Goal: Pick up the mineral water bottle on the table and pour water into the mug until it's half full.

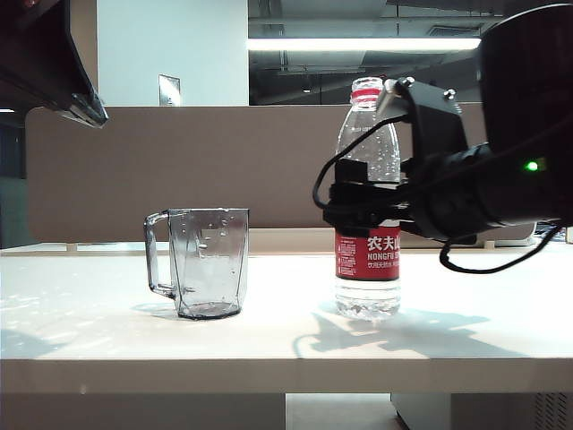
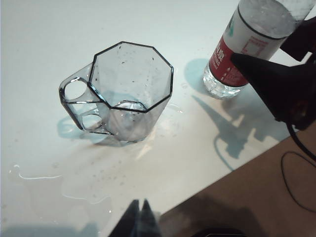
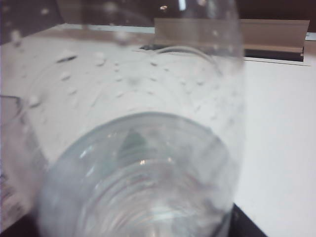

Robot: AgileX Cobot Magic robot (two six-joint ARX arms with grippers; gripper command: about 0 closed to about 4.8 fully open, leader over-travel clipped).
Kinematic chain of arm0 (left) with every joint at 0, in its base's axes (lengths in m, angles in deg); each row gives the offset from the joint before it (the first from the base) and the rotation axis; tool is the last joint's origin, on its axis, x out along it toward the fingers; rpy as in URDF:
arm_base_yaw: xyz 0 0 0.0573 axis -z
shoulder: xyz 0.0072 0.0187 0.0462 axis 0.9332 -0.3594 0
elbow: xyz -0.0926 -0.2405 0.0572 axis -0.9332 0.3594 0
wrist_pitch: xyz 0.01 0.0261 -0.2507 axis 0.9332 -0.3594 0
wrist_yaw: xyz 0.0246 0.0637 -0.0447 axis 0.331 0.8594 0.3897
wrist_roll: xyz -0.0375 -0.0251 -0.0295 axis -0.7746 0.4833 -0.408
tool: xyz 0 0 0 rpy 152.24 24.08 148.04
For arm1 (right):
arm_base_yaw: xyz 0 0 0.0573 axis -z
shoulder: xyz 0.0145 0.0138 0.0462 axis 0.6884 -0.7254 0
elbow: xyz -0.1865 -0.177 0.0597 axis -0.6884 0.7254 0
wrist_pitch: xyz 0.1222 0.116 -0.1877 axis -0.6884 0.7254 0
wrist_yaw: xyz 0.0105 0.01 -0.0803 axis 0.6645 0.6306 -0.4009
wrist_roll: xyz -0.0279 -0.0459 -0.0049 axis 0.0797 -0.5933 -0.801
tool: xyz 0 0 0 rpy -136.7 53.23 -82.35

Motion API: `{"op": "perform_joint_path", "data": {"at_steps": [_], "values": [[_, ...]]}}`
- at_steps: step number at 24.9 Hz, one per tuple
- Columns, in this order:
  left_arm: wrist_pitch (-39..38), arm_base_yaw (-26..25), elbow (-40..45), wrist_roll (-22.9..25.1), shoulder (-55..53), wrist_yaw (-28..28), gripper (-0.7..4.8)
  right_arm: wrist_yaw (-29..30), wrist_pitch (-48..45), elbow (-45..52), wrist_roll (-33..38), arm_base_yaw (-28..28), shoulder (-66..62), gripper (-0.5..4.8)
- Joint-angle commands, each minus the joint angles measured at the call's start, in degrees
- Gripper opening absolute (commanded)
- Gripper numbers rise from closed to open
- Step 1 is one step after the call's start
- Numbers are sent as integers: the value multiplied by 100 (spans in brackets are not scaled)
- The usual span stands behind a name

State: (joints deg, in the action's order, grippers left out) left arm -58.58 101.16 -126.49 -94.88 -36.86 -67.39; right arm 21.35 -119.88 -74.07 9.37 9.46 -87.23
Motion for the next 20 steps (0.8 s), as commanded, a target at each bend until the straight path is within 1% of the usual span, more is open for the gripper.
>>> {"op": "perform_joint_path", "data": {"at_steps": [1,5,7,8,10,14,16,20], "values": [[52,-4,-28,-13,13,-15,-1,-37,24,-142,0,0,-118,479],[52,-4,-28,-15,13,-15,-1,-33,20,-352,4,11,-417,473],[52,-4,-28,-13,13,-15,-1,-33,13,-442,2,11,-531,363],[55,-4,-28,-15,13,-13,-1,-35,9,-463,-9,11,-527,292],[52,-4,-28,-13,13,-15,-1,-35,-28,-463,-52,20,-527,253],[52,-4,-28,-13,13,-15,-1,-13,9,-463,-345,50,-509,245],[52,-4,-28,-13,13,-15,-1,-13,186,-466,-608,52,-402,237],[52,-4,-28,-15,13,-15,-1,-22,1003,-566,-1303,52,15,231]]}}
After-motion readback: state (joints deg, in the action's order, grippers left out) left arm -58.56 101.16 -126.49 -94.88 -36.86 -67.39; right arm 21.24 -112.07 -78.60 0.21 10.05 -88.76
